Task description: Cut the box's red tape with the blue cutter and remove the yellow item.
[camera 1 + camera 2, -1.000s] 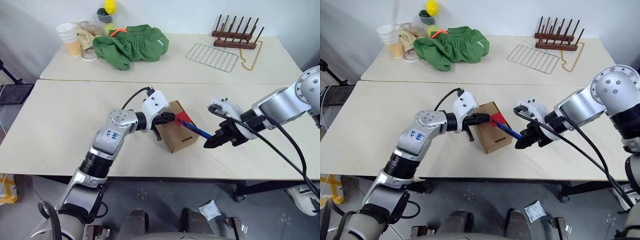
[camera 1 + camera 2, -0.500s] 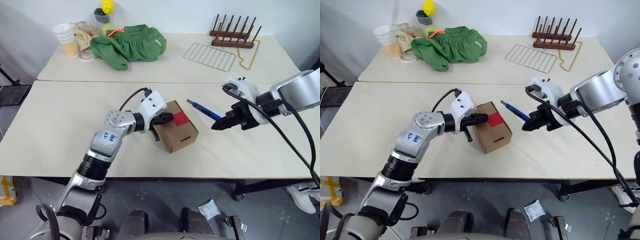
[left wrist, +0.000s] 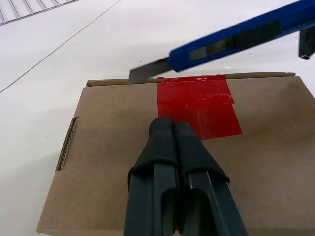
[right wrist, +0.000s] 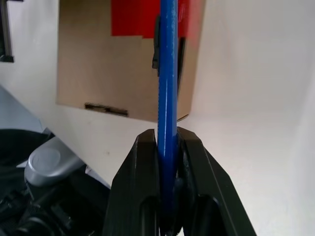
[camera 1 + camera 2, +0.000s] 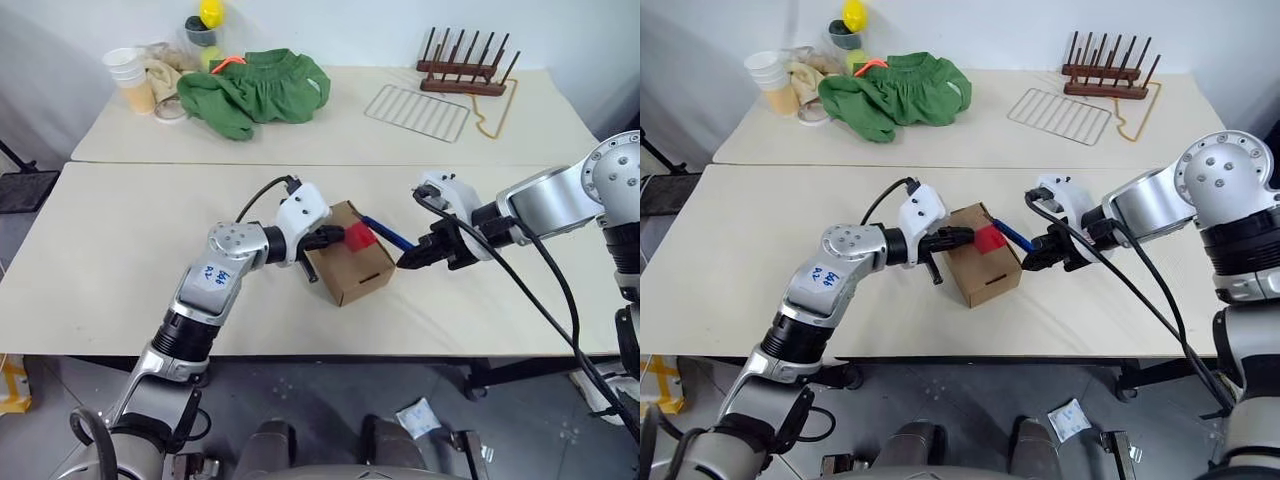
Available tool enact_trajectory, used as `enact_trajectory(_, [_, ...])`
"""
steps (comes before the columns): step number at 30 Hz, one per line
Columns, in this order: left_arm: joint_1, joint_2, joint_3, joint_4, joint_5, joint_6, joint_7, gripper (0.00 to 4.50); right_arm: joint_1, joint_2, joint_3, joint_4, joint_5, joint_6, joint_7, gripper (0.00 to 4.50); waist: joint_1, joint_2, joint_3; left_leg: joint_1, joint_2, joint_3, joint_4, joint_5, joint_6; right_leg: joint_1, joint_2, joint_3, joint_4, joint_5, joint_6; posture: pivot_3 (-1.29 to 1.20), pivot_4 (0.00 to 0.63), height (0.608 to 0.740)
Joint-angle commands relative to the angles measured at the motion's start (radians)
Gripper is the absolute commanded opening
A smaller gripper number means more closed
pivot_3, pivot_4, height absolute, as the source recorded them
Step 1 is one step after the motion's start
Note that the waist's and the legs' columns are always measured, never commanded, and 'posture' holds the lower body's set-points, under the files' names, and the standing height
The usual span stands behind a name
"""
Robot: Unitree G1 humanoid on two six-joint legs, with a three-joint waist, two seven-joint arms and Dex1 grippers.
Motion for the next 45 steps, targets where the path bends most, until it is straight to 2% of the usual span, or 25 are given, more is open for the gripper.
enact_trajectory(1, [0.030,0.008,-0.022,0.011,0.000,0.030,-0.007,0.00,0.003,0.009,-0.049,-0.002,-0.005,0.004,-0.015,0.15,0.000,0.000,0.000,0.000,0.000,0.000,0.000,0.000,0.000,0.000,0.000,0.000,0.000,0.000,0.000,0.00,0.150,0.740])
enact_trajectory(24, [0.028,0.004,-0.014,0.009,-0.004,0.044,0.003,0.00,0.033,-0.007,-0.025,-0.017,0.023,0.004,-0.034,0.15,-0.001,0.000,0.000,0.000,0.000,0.000,0.000,0.000,0.000,0.000,0.000,0.000,0.000,0.000,0.000,0.00,0.150,0.740])
enact_trajectory(35, [0.022,-0.011,-0.015,0.023,-0.004,0.040,0.013,0.00,-0.038,-0.121,0.168,-0.030,0.073,0.004,0.063,0.15,0.001,0.000,0.000,0.000,0.000,0.000,0.000,0.000,0.000,0.000,0.000,0.000,0.000,0.000,0.000,0.00,0.150,0.740])
enact_trajectory(45, [0.045,-0.022,-0.006,0.000,-0.007,0.053,0.035,0.00,-0.108,-0.151,0.291,-0.018,0.081,0.004,0.145,0.15,0.002,0.000,0.000,0.000,0.000,0.000,0.000,0.000,0.000,0.000,0.000,0.000,0.000,0.000,0.000,0.00,0.150,0.740])
